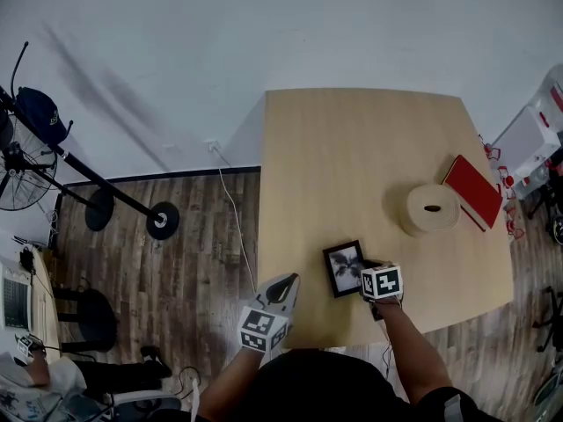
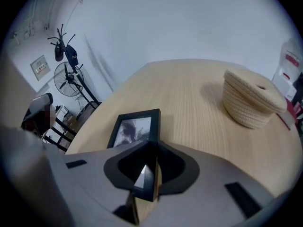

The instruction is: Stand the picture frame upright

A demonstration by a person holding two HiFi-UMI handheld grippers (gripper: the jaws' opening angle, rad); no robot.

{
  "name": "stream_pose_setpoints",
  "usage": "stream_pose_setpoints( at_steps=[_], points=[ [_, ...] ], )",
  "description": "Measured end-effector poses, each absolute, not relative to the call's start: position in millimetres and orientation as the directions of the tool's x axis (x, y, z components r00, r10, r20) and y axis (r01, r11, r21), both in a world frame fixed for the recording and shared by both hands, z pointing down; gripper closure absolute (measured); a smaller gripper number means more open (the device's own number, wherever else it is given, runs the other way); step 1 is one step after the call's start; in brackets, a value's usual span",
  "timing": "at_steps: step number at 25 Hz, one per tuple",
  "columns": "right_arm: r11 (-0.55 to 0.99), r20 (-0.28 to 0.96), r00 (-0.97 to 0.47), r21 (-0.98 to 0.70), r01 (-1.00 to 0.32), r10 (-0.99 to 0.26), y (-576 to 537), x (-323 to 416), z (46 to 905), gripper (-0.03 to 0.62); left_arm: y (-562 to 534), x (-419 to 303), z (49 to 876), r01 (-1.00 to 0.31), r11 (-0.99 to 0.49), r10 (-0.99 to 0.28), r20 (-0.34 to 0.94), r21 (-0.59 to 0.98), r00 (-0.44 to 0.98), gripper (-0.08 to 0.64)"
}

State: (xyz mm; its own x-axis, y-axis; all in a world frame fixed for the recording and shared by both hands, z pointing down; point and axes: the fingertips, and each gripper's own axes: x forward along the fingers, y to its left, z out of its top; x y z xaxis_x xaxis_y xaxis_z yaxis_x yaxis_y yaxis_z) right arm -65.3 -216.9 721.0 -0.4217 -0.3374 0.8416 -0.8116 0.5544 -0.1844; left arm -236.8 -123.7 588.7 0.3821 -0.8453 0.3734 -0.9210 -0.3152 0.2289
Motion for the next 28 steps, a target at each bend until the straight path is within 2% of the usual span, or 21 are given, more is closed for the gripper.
stream_pose_setpoints(
  at_steps=[7,16,22,28],
  points=[
    [0.564,0.764,-0.458,-0.152,-0.812,-0.455,-221,-64,680,0.526,-125,-235,587,-0.913,-0.336,-0.840,0.365,0.230,0.401,0.565],
    [0.522,0.550,-0.481,-0.094,-0.848,-0.682,-230,-46,600,0.526,-127,-220,580,-0.894,-0.385,-0.826,0.347,0.230,0.445,0.565],
    [0.477,0.462,-0.468,-0.106,-0.872,-0.753,-236,-20,570,0.526,-134,-192,574,-0.869,-0.442,-0.804,0.332,0.223,0.494,0.565],
    [0.434,0.455,-0.439,-0.123,-0.893,-0.775,-243,28,567,0.526,-147,-162,565,-0.864,-0.461,-0.801,0.325,0.204,0.504,0.565]
  ],
)
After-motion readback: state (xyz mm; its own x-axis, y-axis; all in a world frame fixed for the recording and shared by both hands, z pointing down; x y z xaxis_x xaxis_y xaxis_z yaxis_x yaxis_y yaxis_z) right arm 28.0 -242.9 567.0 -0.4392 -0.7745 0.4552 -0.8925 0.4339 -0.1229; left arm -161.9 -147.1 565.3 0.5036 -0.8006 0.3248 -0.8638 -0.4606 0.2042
